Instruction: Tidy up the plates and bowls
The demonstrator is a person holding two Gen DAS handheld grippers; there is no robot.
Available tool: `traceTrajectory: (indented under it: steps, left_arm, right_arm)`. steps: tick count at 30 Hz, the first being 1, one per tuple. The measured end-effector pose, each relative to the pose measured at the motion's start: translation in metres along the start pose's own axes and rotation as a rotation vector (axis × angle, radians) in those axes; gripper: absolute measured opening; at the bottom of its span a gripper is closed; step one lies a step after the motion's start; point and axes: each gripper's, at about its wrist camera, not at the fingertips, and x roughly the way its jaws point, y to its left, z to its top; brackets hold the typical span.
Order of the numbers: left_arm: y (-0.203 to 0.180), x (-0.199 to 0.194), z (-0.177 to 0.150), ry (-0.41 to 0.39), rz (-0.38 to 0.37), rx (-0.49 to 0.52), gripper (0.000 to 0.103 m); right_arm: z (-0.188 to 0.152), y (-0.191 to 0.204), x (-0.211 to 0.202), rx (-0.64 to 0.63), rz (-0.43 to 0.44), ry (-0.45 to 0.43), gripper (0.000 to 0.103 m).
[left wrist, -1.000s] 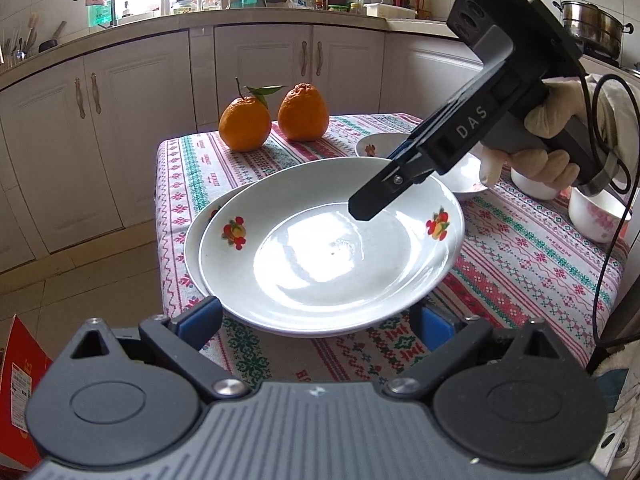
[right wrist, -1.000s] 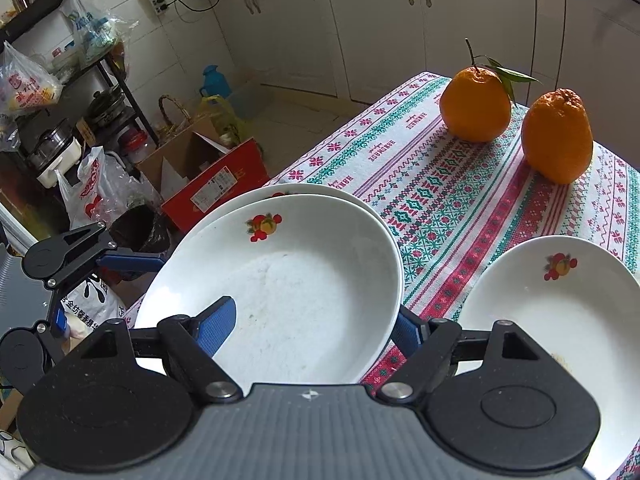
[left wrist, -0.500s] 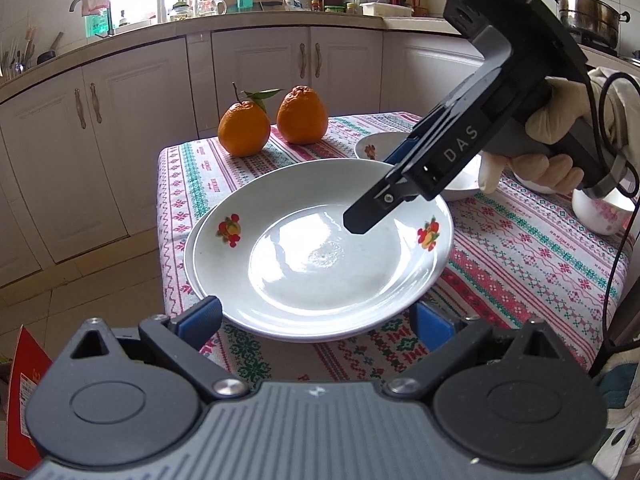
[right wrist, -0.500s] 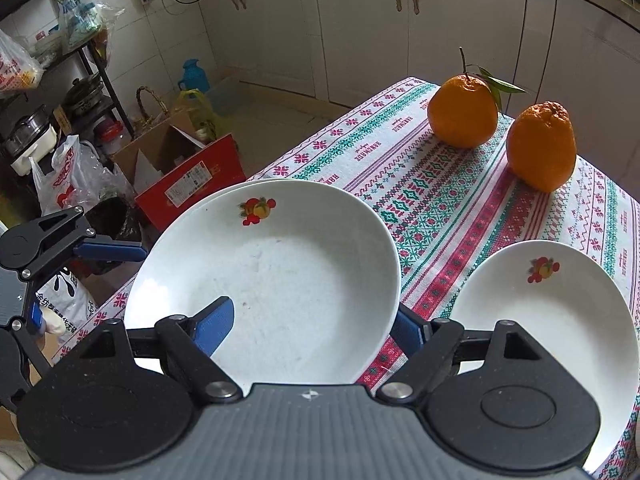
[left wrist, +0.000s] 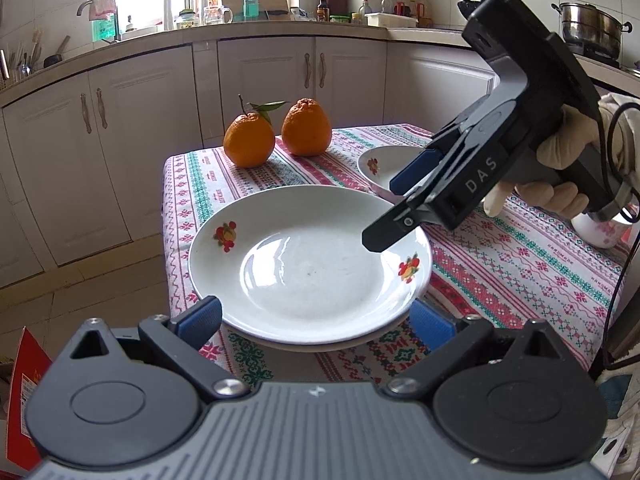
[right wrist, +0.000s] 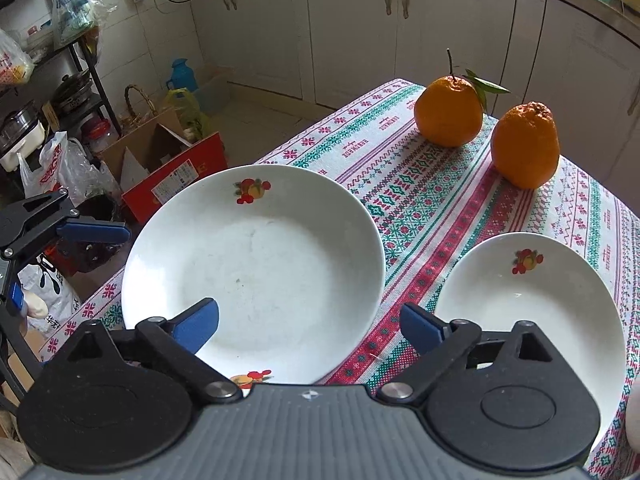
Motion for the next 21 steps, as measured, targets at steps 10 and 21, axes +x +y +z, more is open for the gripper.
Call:
traceTrajectory:
  steps: [10,21]
  left_arm:
    - [-0.018,-0.015,0.015,-0.035,0.013,-0.009,0.102]
    - [-0.048,-0.001,0.042,-0.018,0.005,0.073,0.102]
  right_arm:
    - [-0.050,0.006,-0.039,0.077,-0.202,-0.120,0.103]
    - [-0.117,-0.025,-0.055,0.243,-0.371,-0.104,0.103]
